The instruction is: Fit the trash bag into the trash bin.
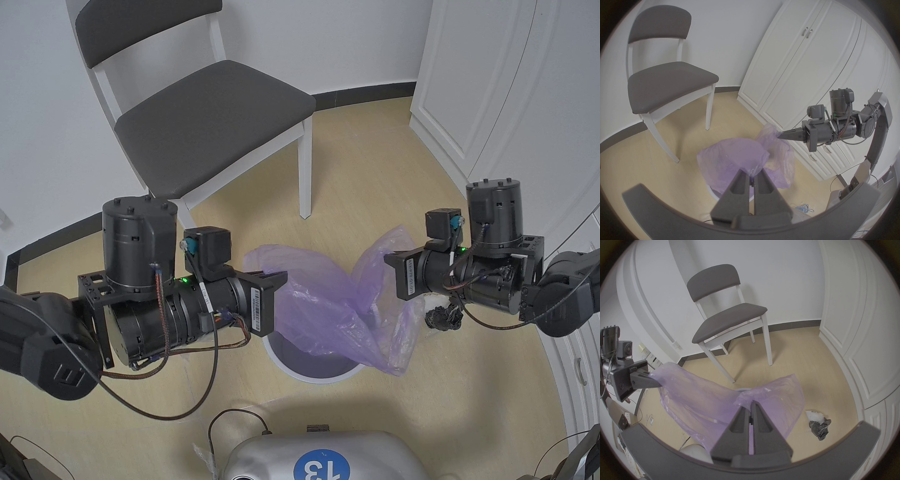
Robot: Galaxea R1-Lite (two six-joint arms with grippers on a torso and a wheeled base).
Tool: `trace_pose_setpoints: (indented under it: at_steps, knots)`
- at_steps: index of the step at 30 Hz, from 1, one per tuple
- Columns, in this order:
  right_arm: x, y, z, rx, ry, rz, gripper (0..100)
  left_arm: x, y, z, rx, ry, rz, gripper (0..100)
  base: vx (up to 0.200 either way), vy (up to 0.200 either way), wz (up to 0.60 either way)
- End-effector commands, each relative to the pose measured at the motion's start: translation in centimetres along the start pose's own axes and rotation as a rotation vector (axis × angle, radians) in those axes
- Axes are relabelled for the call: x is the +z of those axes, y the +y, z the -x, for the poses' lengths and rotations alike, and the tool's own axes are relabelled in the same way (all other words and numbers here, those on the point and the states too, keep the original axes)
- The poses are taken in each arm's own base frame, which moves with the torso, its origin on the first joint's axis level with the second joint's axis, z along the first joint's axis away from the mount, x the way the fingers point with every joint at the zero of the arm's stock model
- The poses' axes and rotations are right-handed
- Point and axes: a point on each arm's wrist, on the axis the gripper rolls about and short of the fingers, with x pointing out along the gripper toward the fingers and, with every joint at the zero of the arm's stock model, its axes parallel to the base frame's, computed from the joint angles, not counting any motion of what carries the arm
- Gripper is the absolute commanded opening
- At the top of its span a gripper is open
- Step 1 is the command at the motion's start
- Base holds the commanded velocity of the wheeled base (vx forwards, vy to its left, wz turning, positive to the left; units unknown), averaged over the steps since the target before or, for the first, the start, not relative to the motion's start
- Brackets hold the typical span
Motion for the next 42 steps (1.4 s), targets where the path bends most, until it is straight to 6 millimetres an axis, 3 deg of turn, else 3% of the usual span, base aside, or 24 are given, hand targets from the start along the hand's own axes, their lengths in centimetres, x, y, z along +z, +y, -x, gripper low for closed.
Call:
trace_pose_setpoints:
  at_steps: [1,15,20,22,27,30,33,37,42]
  knots:
    - [-0.5,0.5,-1.4,0.009,0.028,0.007,0,-0.7,0.7,-0.5,0.019,0.025,0.007,0,0.000,0.000,0.00]
    - [-2.8,5.0,-4.5,0.102,0.097,0.045,0,-2.1,4.0,0.6,0.023,-0.020,0.086,0,0.000,0.000,0.00]
    - [-3.1,5.2,-4.8,0.096,0.105,0.044,0,-2.5,4.2,0.8,0.021,-0.017,0.090,0,0.000,0.000,0.00]
    - [-3.2,4.7,-5.0,0.083,0.109,0.039,0,-2.7,4.2,0.5,0.021,-0.008,0.091,0,0.000,0.000,0.00]
    - [-3.4,1.0,-6.1,-0.005,0.123,-0.002,0,-2.4,4.2,-0.7,0.001,-0.011,0.088,0,0.000,0.000,0.00]
    - [-3.4,-0.2,-6.1,-0.032,0.123,-0.016,0,-2.1,4.2,-1.3,-0.012,-0.015,0.087,0,0.000,0.000,0.00]
    - [-3.5,-2.7,-5.9,-0.089,0.131,-0.046,0,-2.2,4.4,-2.6,-0.023,-0.003,0.089,0,0.000,0.000,0.00]
    - [-3.4,-4.8,-5.8,-0.141,0.135,-0.070,0,-2.4,6.2,-4.9,-0.015,-0.002,0.104,0,0.000,0.000,0.00]
    - [-3.3,-6.0,-4.8,-0.175,0.153,-0.072,0,-2.6,8.2,-6.9,0.010,-0.007,0.121,0,0.000,0.000,0.00]
